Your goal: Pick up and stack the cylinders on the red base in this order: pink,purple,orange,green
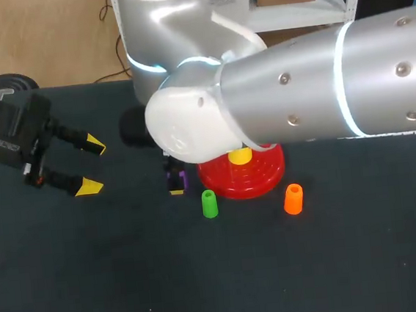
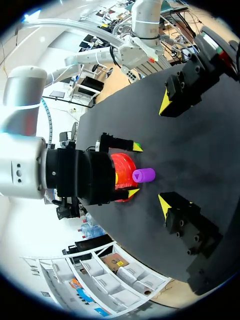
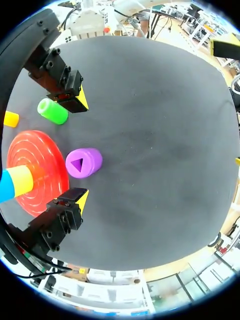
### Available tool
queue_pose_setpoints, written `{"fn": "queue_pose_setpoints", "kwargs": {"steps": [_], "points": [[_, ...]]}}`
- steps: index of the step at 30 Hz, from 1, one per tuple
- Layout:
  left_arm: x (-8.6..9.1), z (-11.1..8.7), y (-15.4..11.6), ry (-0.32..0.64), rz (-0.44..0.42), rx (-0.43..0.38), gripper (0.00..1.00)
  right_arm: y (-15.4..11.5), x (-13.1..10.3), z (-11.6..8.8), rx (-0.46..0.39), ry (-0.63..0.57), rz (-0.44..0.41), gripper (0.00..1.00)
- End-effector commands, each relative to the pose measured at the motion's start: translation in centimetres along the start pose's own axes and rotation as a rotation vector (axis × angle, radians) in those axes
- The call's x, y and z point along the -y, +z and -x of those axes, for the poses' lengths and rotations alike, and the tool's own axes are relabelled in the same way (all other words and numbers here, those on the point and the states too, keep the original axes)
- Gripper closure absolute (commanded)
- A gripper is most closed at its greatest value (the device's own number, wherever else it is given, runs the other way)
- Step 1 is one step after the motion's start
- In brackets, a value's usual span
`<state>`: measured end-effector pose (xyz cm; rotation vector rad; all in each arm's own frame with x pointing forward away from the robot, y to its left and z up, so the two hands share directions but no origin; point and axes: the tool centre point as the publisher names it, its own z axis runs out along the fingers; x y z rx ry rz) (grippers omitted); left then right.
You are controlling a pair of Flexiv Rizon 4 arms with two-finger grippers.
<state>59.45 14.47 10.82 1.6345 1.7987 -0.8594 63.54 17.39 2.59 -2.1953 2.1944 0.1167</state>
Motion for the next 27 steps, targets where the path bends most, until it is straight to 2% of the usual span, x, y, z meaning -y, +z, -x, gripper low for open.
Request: {"fn": "queue_pose_setpoints", "kwargs": {"steps": [1,20,22,23,24,25,26,27], "points": [[-0.01,-0.11,0.02,0.003,0.001,0.003,0.0,0.42,0.23,0.22,-0.001,-0.003,0.012,0.0],[-0.01,-0.11,0.02,0.003,0.001,0.003,0.0,0.83,-0.02,0.08,-0.011,0.005,0.021,0.0],[-0.01,-0.11,0.02,0.003,0.001,0.003,0.0,0.86,-0.03,0.01,-0.01,0.008,0.026,0.15],[-0.01,-0.11,0.02,0.003,0.001,0.003,0.0,0.91,-0.02,-0.04,-0.011,0.01,0.029,0.28],[-0.01,-0.11,0.02,0.003,0.001,0.003,0.0,0.93,-0.02,-0.05,-0.009,0.012,0.031,0.5],[-0.01,-0.11,0.02,0.003,0.001,0.003,0.0,0.93,-0.02,-0.05,-0.008,0.012,0.031,0.58],[-0.01,-0.11,0.02,0.003,0.001,0.003,0.0,0.93,-0.04,-0.07,-0.007,0.012,0.032,0.71],[-0.01,-0.11,0.02,0.003,0.001,0.003,0.0,0.92,-0.05,-0.09,-0.008,0.013,0.03,0.92]]}}
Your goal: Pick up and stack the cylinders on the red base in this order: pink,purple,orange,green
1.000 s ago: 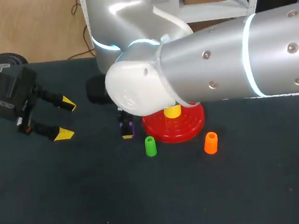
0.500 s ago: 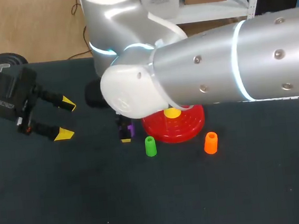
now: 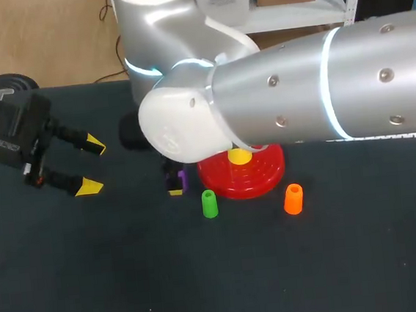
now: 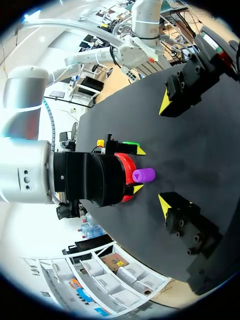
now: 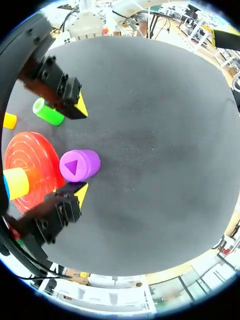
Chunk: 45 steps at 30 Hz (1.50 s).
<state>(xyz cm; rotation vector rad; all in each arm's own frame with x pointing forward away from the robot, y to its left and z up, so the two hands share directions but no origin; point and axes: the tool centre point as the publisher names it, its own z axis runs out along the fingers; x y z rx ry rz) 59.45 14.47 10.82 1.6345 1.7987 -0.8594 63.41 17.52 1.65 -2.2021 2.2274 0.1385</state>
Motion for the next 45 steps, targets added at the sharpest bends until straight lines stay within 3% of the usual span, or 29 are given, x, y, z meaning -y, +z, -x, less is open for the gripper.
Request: {"fn": "queue_pose_setpoints", "kwargs": {"steps": [1,18,24,29,37,45], "points": [[0.0,-0.1,0.0,0.003,0.001,0.003,0.0,-0.1,0.0,-0.2,0.003,0.001,0.0,1.0],[0.0,-0.1,0.0,0.003,0.001,0.003,0.0,0.0,0.0,-0.2,0.016,0.006,0.001,1.0],[0.0,-0.1,0.0,0.003,0.001,0.003,0.0,-1.5,-0.3,-0.2,0.013,0.008,-0.026,1.0],[0.0,-0.1,0.0,0.003,0.001,0.003,0.0,-4.8,-0.4,-0.7,0.021,0.012,-0.094,1.0],[0.0,-0.1,0.0,0.003,0.001,0.003,0.0,-13.1,0.1,-2.0,0.048,0.023,-0.175,1.0],[0.0,-0.1,0.0,0.003,0.001,0.003,0.0,-19.9,1.6,-4.3,0.047,0.086,-0.132,1.0]]}}
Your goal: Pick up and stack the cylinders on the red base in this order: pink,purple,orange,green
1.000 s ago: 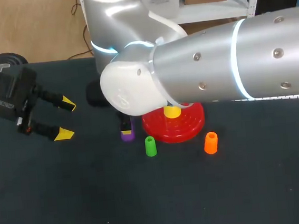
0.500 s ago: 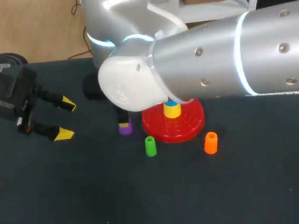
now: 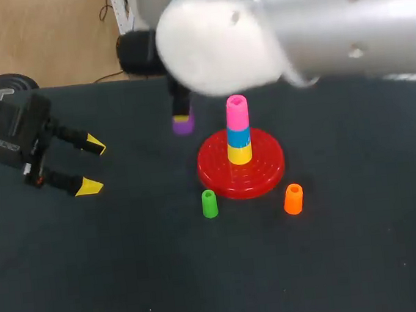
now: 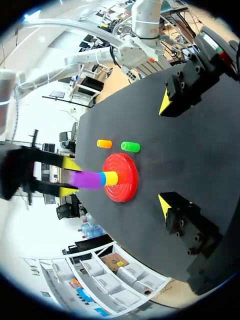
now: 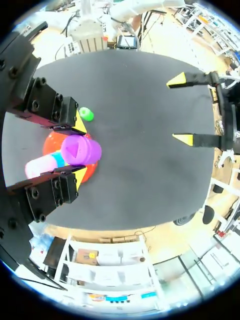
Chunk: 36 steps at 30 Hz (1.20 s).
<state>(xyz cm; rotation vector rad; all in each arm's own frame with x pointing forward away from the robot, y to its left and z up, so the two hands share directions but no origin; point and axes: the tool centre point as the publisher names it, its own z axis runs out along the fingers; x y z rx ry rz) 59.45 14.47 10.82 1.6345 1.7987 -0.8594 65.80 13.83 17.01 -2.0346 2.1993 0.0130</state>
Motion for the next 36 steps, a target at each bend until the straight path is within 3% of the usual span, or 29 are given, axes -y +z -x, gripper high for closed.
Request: {"fn": "queue_pose_setpoints", "kwargs": {"steps": [1,11,23,36], "points": [[0.0,-0.1,0.0,0.003,0.001,0.003,0.0,-4.7,1.1,-1.7,-0.006,0.037,0.021,1.0],[0.0,-0.1,0.0,0.003,0.001,0.003,0.0,-6.4,2.6,-5.0,-0.069,0.191,0.087,1.0],[0.0,-0.1,0.0,0.003,0.001,0.003,0.0,-4.0,2.6,-7.1,-0.12,0.257,0.158,1.0],[0.0,-0.1,0.0,0.003,0.001,0.003,0.0,-2.7,2.9,-8.7,-0.102,0.303,0.145,1.0]]}}
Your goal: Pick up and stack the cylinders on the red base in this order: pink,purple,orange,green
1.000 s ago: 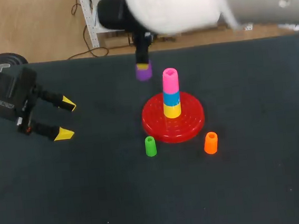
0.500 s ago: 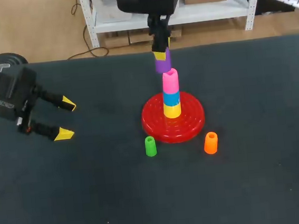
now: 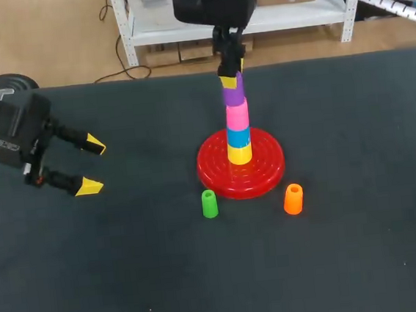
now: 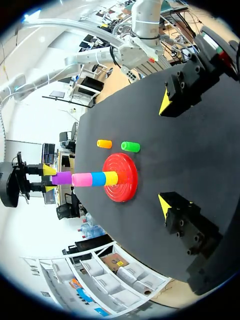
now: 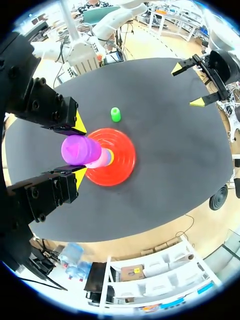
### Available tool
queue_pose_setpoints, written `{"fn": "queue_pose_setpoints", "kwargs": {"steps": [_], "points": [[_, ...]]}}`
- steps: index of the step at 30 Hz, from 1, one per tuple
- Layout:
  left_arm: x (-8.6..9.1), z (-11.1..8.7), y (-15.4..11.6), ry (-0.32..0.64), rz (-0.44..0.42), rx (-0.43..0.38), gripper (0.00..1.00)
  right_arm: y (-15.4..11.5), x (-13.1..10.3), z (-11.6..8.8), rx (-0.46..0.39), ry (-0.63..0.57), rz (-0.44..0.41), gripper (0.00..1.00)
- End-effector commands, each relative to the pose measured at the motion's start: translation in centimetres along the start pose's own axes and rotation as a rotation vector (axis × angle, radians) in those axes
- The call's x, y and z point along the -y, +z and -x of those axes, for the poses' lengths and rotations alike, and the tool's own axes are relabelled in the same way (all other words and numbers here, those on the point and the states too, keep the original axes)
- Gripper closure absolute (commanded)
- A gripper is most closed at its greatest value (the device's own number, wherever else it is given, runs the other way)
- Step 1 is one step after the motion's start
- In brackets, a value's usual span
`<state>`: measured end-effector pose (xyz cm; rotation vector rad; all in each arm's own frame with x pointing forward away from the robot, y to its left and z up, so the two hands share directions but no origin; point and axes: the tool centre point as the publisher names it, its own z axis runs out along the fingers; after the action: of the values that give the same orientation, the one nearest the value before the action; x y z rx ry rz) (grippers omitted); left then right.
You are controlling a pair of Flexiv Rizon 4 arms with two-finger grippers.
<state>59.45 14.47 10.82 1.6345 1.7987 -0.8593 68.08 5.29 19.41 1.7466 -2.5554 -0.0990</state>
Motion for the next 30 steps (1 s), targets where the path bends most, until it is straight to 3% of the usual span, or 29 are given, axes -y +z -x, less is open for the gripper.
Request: {"fn": "queue_pose_setpoints", "kwargs": {"steps": [1,19,30], "points": [[0.0,-0.1,0.0,0.003,0.001,0.003,0.0,0.6,0.1,-0.7,0.01,0.006,-0.002,1.0],[0.0,-0.1,0.0,0.003,0.001,0.003,0.0,1.0,0.6,-0.4,0.012,0.002,-0.029,1.0],[0.0,-0.1,0.0,0.003,0.001,0.003,0.0,2.3,0.6,0.0,-0.012,-0.012,0.006,1.0]]}}
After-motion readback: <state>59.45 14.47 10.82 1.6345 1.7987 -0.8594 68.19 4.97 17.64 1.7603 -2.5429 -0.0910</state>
